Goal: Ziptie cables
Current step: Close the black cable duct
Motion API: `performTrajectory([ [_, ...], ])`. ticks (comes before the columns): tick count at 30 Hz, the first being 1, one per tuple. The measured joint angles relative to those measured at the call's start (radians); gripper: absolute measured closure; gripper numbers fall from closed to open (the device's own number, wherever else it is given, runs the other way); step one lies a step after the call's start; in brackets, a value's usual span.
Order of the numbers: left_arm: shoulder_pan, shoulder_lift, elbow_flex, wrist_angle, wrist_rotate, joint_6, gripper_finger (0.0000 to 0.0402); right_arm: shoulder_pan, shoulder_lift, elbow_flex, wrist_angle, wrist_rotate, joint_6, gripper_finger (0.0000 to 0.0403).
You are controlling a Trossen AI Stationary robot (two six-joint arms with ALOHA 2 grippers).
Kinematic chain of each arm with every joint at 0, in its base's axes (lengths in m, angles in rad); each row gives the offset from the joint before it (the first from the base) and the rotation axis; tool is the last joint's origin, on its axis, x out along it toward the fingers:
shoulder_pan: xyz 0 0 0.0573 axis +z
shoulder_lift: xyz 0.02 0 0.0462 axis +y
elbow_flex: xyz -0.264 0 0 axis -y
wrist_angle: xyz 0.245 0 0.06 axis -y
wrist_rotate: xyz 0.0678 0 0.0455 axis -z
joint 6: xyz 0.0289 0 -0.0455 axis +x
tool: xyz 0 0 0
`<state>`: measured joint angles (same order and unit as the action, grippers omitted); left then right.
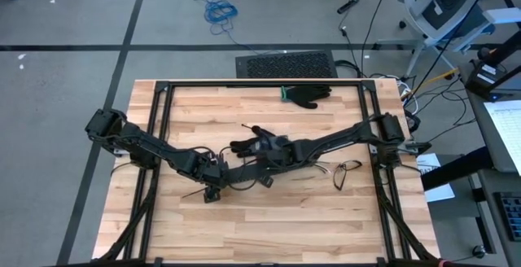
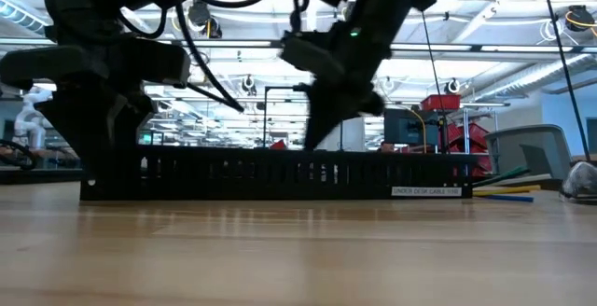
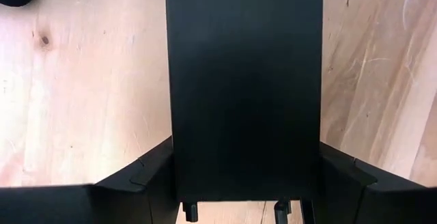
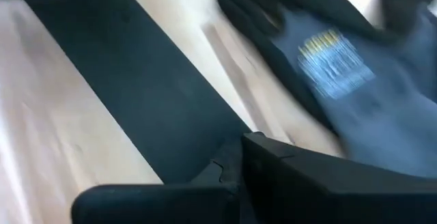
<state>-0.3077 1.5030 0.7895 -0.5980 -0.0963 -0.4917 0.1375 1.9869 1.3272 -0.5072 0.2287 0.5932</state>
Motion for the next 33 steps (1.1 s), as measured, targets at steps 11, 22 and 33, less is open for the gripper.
performTrajectory([
  [11,0.0,0.0,0.0,0.001,0.003,0.001,0.0157,-0.002,0.023,-0.008,0.173,-0.057,0.054,0.0403],
  [22,0.002,0.0,0.0,0.01,0.01,0.042,0.0157,-0.013,-0.139,-0.013,0.1,-0.052,0.015,0.0403],
  [33,0.029,0.0,0.014,-0.035,0.07,0.151,0.0157,-0.013,-0.174,-0.012,0.03,-0.018,0.022,0.0403],
])
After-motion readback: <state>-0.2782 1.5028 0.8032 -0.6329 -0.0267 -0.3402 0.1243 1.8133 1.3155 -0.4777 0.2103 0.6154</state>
